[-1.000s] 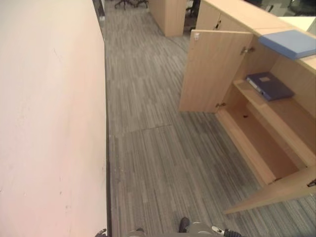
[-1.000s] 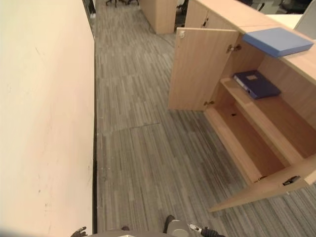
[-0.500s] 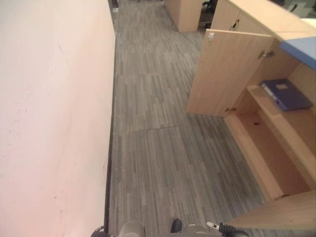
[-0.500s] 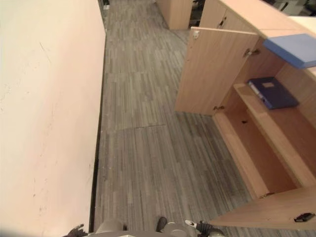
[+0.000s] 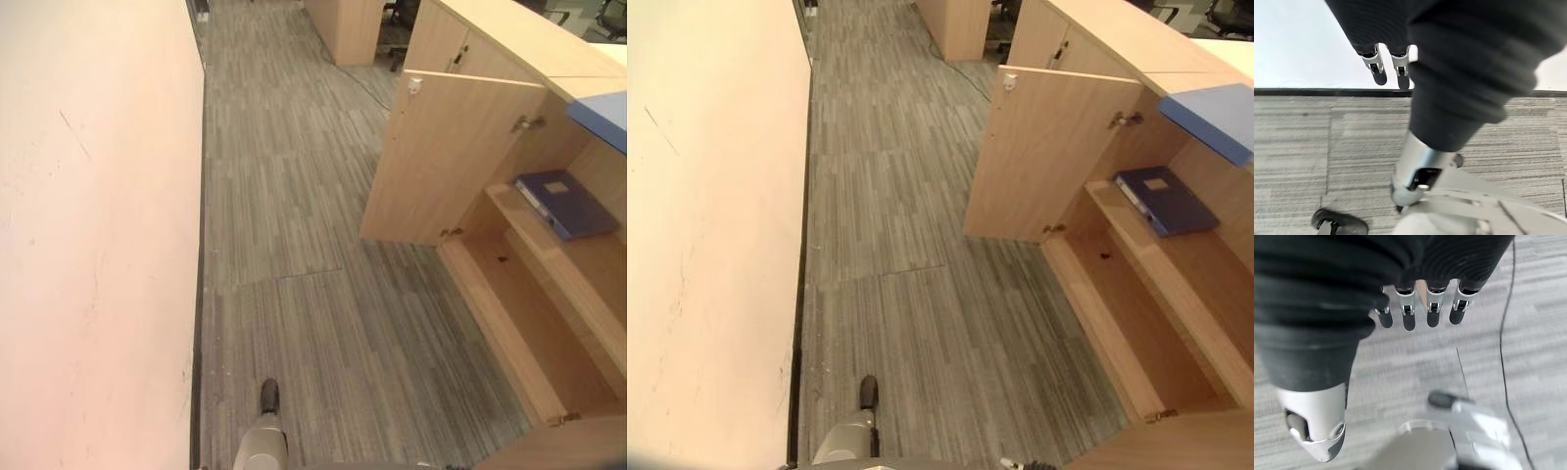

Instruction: Put the empty folder in the office cabinet

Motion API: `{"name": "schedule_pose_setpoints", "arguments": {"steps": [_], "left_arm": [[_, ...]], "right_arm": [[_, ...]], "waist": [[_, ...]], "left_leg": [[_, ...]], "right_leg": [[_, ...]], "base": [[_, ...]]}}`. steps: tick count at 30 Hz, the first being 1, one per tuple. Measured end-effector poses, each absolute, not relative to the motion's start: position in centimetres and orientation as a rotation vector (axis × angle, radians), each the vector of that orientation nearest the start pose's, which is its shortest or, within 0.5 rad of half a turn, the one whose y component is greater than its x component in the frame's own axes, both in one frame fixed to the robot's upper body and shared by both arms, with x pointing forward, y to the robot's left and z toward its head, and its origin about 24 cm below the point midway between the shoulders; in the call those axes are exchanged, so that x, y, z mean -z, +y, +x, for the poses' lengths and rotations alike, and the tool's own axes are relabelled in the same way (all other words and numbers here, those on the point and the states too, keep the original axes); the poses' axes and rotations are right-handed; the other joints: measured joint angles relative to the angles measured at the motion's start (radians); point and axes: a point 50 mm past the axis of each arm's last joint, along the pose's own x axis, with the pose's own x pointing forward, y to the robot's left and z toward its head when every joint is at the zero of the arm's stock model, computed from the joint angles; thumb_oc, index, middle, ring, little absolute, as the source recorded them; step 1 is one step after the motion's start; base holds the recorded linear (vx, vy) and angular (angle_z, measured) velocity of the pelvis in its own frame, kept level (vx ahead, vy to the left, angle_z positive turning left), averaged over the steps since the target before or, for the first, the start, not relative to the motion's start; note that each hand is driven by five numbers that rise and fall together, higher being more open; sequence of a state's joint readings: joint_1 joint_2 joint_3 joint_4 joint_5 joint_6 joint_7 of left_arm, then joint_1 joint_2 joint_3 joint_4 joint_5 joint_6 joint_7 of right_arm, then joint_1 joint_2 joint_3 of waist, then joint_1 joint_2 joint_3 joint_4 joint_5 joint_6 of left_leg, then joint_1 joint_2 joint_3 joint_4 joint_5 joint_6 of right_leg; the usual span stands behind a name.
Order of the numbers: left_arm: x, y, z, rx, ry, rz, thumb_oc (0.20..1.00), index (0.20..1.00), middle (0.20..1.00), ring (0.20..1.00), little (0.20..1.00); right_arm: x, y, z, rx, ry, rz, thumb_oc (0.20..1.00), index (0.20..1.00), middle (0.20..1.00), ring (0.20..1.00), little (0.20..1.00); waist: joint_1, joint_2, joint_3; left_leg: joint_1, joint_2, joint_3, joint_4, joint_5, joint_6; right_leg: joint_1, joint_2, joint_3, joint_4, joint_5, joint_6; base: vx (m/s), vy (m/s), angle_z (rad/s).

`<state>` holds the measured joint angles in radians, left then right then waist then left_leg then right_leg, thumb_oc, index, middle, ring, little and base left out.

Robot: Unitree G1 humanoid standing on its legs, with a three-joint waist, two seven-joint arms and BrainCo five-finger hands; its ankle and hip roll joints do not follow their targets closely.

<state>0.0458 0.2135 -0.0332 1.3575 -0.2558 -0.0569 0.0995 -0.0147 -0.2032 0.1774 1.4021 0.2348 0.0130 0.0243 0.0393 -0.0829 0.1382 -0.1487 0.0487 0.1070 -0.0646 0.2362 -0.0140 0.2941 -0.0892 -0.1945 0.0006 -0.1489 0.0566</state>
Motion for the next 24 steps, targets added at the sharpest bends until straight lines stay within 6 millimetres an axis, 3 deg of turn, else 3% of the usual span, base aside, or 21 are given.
{"name": "schedule_pose_setpoints", "arguments": {"steps": [1,4,5,6,8,10,12,13,16,19,20,22,24], "left_arm": [[16.9,24.1,4.3,-0.381,1.324,0.063,1.000,1.000,1.000,1.000,1.000],[16.9,24.0,4.3,-0.370,1.325,0.069,1.000,1.000,1.000,1.000,1.000],[16.8,24.0,4.7,-0.358,1.314,0.079,1.000,1.000,1.000,1.000,1.000],[16.8,23.9,5.0,-0.341,1.303,0.091,1.000,1.000,1.000,1.000,1.000],[16.7,23.9,5.6,-0.323,1.276,0.102,1.000,1.000,1.000,1.000,1.000],[16.6,23.9,5.9,-0.320,1.262,0.103,1.000,1.000,1.000,1.000,1.000],[16.4,24.5,6.1,-0.330,1.244,0.111,1.000,1.000,1.000,1.000,1.000],[16.4,24.7,6.2,-0.341,1.241,0.110,1.000,1.000,1.000,1.000,1.000],[16.5,24.6,5.0,-0.346,1.274,0.104,1.000,1.000,1.000,1.000,1.000],[16.7,24.3,4.2,-0.342,1.298,0.091,1.000,1.000,1.000,1.000,1.000],[16.7,24.4,3.9,-0.346,1.306,0.091,1.000,1.000,1.000,1.000,1.000],[16.7,24.6,3.5,-0.346,1.313,0.099,1.000,1.000,1.000,1.000,1.000],[16.7,24.7,2.6,-0.348,1.341,0.099,1.000,1.000,1.000,1.000,1.000]], "right_arm": [[17.3,-22.1,4.8,0.136,1.411,-0.074,1.000,1.000,1.000,1.000,1.000],[17.3,-21.9,5.5,0.129,1.385,-0.052,1.000,1.000,1.000,1.000,1.000],[17.2,-21.8,6.0,0.119,1.367,-0.048,1.000,1.000,1.000,1.000,1.000],[17.1,-21.9,6.9,0.110,1.338,-0.055,1.000,1.000,1.000,1.000,1.000],[16.8,-22.4,7.6,0.101,1.309,-0.082,1.000,1.000,1.000,1.000,1.000],[16.6,-22.9,8.0,0.101,1.302,-0.105,1.000,1.000,1.000,1.000,1.000],[16.4,-23.2,8.8,0.103,1.279,-0.114,1.000,1.000,1.000,1.000,1.000],[16.4,-23.2,9.0,0.101,1.272,-0.114,1.000,1.000,1.000,1.000,1.000],[16.3,-22.8,9.3,0.092,1.258,-0.108,1.000,1.000,1.000,1.000,1.000],[16.3,-22.6,9.5,0.090,1.245,-0.099,1.000,1.000,1.000,1.000,1.000],[16.3,-22.6,9.5,0.090,1.246,-0.099,1.000,1.000,1.000,1.000,1.000],[16.4,-22.6,9.3,0.089,1.256,-0.099,1.000,1.000,1.000,1.000,1.000],[16.5,-22.4,9.1,0.082,1.263,-0.101,1.000,1.000,1.000,1.000,1.000]], "waist": [[0.000,0.003,-0.002],[0.011,0.033,-0.028],[0.010,0.034,-0.032],[0.010,0.044,-0.034],[0.013,0.051,-0.040],[0.016,0.063,-0.036],[0.015,0.072,-0.036],[0.009,0.073,-0.031],[-0.001,0.067,-0.011],[-0.017,0.047,-0.002],[-0.014,0.042,-0.002],[0.010,0.044,-0.006],[0.009,0.042,-0.009]], "left_leg": [[0.027,-0.009,0.002,-0.019,-0.003,0.007],[0.086,-0.052,0.039,-0.027,-0.067,0.047],[0.103,-0.069,0.046,-0.026,-0.072,0.061],[0.134,-0.104,0.046,-0.026,-0.107,0.100],[0.172,-0.142,0.056,-0.036,-0.152,0.125],[0.179,-0.142,0.063,-0.036,-0.159,0.126],[0.193,-0.133,0.075,-0.035,-0.169,0.127],[0.200,-0.124,0.078,-0.035,-0.182,0.125],[0.229,-0.106,0.105,-0.036,-0.198,0.095],[0.263,-0.107,0.105,-0.035,-0.232,0.080],[0.269,-0.107,0.114,-0.035,-0.238,0.071],[0.284,-0.081,0.137,-0.034,-0.256,0.053],[0.311,-0.050,0.151,-0.025,-0.264,0.025]], "right_leg": [[-0.007,-0.015,-0.002,0.042,0.001,0.002],[-0.123,-0.104,-0.012,0.334,-0.009,0.014],[-0.163,-0.147,-0.028,0.449,0.013,0.021],[-0.219,-0.210,-0.049,0.582,0.010,0.027],[-0.285,-0.302,-0.110,0.677,0.030,0.037],[-0.328,-0.331,-0.166,0.691,0.022,0.041],[-0.401,-0.321,-0.215,0.613,0.005,0.056],[-0.438,-0.292,-0.248,0.509,0.011,0.065],[-0.462,-0.202,-0.285,0.254,0.087,0.110],[-0.486,-0.172,-0.329,0.111,0.181,0.116],[-0.485,-0.179,-0.369,0.096,0.189,0.113],[-0.457,-0.184,-0.510,0.084,0.229,0.083],[-0.433,-0.154,-0.546,0.057,0.273,0.063]], "base": [[0.26,0.332,-0.11],[0.22,0.356,-0.21],[0.20,0.370,-0.07],[0.24,0.318,0.00],[0.21,0.201,-0.01],[0.16,0.044,-0.08],[0.15,-0.034,-0.14],[0.24,-0.125,-0.25],[0.19,-0.117,-0.22],[0.20,-0.164,-0.08],[0.19,-0.174,-0.08],[0.22,-0.171,-0.34],[0.36,-0.253,-0.37]]}}
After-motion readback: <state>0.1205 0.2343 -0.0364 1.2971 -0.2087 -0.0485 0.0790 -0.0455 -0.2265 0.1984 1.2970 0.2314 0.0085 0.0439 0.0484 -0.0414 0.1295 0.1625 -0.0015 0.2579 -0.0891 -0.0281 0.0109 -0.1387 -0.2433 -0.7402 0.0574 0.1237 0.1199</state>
